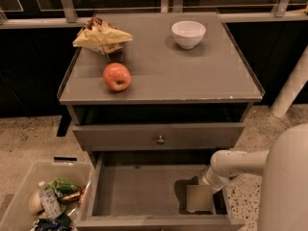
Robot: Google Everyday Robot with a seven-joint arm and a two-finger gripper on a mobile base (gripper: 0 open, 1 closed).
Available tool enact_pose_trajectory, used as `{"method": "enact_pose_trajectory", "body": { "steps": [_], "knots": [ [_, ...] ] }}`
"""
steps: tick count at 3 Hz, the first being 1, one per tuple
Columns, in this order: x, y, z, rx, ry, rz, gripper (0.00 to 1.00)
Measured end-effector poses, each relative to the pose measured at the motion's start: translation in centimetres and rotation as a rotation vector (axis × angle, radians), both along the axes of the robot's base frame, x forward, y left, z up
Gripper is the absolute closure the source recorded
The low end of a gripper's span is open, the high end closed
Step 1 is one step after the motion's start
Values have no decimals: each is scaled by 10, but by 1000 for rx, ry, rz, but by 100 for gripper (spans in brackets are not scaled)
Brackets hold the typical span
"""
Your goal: Place orange into middle drawer
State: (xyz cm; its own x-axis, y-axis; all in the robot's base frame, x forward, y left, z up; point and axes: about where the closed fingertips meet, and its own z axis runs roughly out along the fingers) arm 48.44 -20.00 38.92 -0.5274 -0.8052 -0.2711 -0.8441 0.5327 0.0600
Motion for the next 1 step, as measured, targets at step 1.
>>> {"method": "enact_pose_trajectory", "body": {
  "steps": [1],
  "knots": [
    [0,0,0,0,0,0,0]
  ]
}}
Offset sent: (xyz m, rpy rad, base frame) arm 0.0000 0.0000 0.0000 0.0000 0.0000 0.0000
